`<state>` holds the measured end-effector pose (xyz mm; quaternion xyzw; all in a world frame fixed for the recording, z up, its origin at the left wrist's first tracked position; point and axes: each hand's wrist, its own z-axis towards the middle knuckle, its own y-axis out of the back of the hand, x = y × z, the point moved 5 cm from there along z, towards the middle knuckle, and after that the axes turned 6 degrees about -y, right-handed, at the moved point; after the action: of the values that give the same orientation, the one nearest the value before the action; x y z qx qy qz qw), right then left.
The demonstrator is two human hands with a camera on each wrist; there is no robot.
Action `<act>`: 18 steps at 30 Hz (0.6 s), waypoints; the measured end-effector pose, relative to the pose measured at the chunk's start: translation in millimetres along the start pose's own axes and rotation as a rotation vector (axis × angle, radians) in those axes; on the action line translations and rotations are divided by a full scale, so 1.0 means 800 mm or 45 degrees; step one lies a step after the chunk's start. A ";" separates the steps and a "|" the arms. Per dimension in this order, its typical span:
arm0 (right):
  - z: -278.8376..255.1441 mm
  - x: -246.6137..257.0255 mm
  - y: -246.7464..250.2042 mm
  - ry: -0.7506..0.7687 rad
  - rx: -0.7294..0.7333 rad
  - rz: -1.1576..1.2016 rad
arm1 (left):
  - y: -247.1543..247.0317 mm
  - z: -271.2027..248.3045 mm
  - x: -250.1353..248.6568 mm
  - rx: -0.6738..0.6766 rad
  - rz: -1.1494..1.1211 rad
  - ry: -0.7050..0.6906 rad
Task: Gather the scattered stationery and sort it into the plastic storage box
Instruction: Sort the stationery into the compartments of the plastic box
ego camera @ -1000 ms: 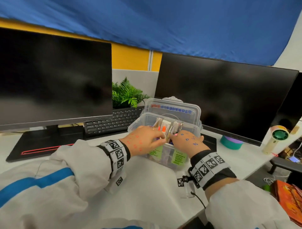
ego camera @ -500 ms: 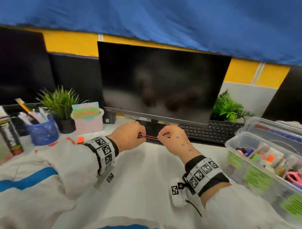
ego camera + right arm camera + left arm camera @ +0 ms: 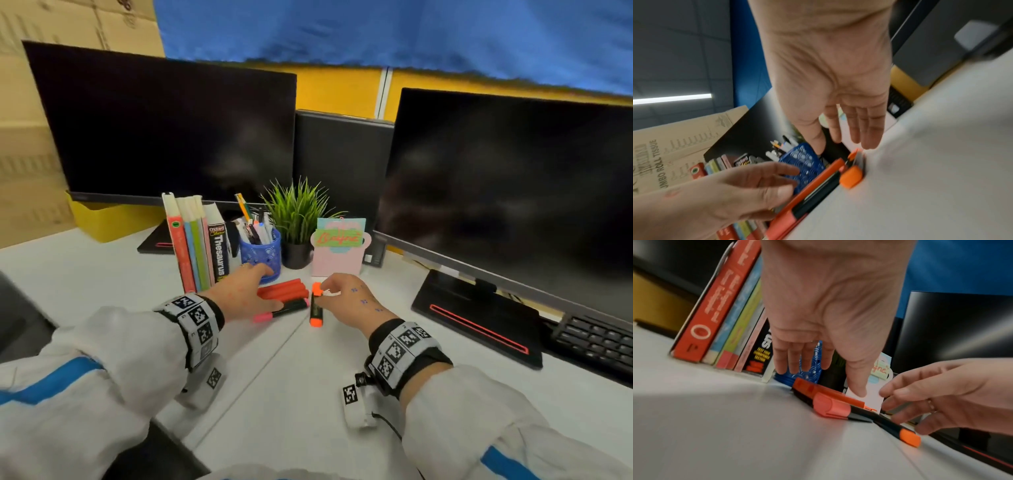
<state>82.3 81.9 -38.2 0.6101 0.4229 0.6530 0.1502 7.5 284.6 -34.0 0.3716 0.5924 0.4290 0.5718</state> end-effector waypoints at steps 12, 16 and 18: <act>0.040 0.014 -0.050 -0.244 0.056 -0.199 | -0.030 0.033 -0.005 0.238 0.055 0.012; 0.031 0.004 -0.055 -0.386 0.151 -0.139 | -0.035 0.032 -0.010 0.328 0.097 0.145; 0.030 0.000 -0.052 -0.420 0.145 -0.103 | -0.038 0.028 -0.017 0.377 0.040 0.214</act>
<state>91.1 115.6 -71.6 0.6989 0.4529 0.5126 0.2088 32.5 263.1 -57.1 0.4238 0.6891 0.3753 0.4525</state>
